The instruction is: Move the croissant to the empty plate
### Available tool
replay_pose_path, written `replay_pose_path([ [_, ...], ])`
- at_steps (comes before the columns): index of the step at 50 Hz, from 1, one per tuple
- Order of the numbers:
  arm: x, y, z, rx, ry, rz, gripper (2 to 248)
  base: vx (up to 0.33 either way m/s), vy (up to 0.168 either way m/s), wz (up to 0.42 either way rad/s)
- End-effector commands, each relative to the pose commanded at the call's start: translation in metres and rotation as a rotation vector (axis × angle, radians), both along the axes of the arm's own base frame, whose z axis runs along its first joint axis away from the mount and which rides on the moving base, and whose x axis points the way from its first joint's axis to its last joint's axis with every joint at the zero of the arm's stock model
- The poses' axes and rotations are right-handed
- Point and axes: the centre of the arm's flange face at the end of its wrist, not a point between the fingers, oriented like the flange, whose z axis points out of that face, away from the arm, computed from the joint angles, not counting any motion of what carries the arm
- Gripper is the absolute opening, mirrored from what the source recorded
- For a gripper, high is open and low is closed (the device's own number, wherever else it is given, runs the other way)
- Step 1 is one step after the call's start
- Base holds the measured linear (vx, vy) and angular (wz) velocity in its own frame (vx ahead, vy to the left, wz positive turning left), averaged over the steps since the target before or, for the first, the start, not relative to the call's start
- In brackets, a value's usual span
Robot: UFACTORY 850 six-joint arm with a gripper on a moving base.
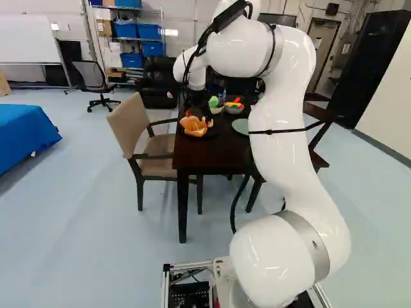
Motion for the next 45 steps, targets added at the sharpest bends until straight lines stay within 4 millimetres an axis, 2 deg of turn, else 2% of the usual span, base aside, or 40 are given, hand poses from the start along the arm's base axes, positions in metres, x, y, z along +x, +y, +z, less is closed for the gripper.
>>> replay_pose_path([
  [21,0.0,0.0,0.0,0.0,0.0,0.0,246,0.0,0.0,0.0],
  [22,0.0,0.0,0.0,0.0,0.0,0.0,233,0.0,0.0,0.0],
  [27,0.0,0.0,0.0,0.0,0.0,0.0,233,0.0,0.0,0.0],
  [28,0.0,0.0,0.0,0.0,0.0,0.0,221,0.0,0.0,0.0],
  [32,0.0,0.0,0.0,0.0,0.0,0.0,221,0.0,0.0,0.0],
  [33,0.0,0.0,0.0,0.0,0.0,0.0,209,0.0,0.0,0.0],
  [37,0.0,0.0,0.0,0.0,0.0,0.0,209,0.0,0.0,0.0],
  [38,0.0,0.0,0.0,0.0,0.0,0.0,197,0.0,0.0,0.0],
  [43,0.0,0.0,0.0,0.0,0.0,0.0,197,0.0,0.0,0.0],
  [44,0.0,0.0,0.0,0.0,0.0,0.0,184,0.0,0.0,0.0],
  [45,0.0,0.0,0.0,0.0,0.0,0.0,184,0.0,0.0,0.0],
])
